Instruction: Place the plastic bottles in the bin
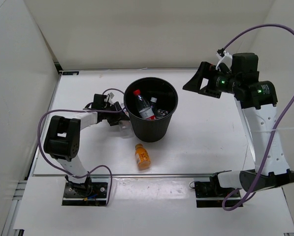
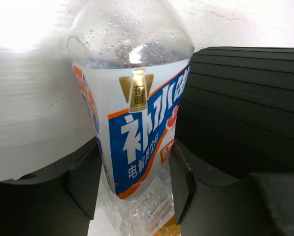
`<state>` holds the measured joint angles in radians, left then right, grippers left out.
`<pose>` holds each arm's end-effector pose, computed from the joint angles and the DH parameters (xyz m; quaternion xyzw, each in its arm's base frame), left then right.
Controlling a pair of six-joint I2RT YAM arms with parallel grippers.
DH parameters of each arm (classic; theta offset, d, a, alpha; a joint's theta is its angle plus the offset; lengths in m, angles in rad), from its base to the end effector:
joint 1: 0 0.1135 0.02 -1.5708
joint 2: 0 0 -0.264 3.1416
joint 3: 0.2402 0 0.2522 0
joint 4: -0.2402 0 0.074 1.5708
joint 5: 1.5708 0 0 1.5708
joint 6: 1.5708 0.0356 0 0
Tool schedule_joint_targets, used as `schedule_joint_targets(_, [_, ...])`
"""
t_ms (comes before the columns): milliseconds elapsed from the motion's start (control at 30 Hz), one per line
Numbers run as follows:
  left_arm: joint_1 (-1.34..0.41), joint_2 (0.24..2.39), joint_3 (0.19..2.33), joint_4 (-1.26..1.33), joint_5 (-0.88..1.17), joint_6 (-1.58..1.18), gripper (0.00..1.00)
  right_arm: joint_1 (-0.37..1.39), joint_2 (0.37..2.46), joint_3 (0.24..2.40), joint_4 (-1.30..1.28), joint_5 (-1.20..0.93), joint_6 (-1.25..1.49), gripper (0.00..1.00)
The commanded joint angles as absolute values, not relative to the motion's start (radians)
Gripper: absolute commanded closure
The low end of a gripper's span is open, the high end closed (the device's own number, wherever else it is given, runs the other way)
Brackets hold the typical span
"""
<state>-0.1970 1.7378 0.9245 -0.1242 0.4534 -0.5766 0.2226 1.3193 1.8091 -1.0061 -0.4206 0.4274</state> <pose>0.3289 -0.0816 0.1516 -0.1060 0.9225 -0.3123 0.2004 0.2258 0.0660 0.4848 -0.0181 0.8515 0.3281 0.4087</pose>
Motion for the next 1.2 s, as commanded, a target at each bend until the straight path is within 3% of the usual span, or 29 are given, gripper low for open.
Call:
schedule_joint_targets(0, [-0.198,1.648,0.916,-0.274,0.28,-0.543,0.45,0.218,1.318,1.786,-0.979,-0.436,0.434,0.0])
schedule_joint_targets(200, [-0.152,1.363,1.13,-0.546,0.086,-0.525,0.44,0.218,1.304,1.695,-0.904,-0.446,0.472,0.0])
schedule_joint_targets(400, [-0.143,1.319,1.56,-0.672,0.119,-0.537,0.41,0.218,1.256,1.582,-0.847,-0.456,0.506,0.0])
schedule_joint_targets(633, [-0.423,1.452,1.798,-0.606,0.236,-0.575,0.36,0.218,1.213,1.46,-0.792,-0.433,0.515,0.0])
schedule_joint_targets(800, [-0.618,1.525,1.773,-0.606,0.147,-0.555,0.32,0.218,1.172,1.398,-0.761,-0.396,0.515,0.0])
schedule_joint_targets(867, [-0.647,1.514,1.764,-0.606,0.135,-0.555,0.19,0.218,1.16,1.373,-0.74,-0.382,0.515,0.0])
schedule_joint_targets(900, [-0.647,1.514,1.764,-0.606,0.135,-0.555,0.05,0.218,1.148,1.373,-0.739,-0.371,0.515,0.0])
schedule_joint_targets(933, [-0.658,1.503,1.79,-0.618,0.135,-0.555,0.0,0.218,1.138,1.358,-0.729,-0.371,0.515,0.0])
schedule_joint_targets(1167, [-0.667,1.434,2.029,-0.771,-0.047,-0.506,0.0,0.296,0.995,1.182,-0.667,-0.341,0.486,0.0])
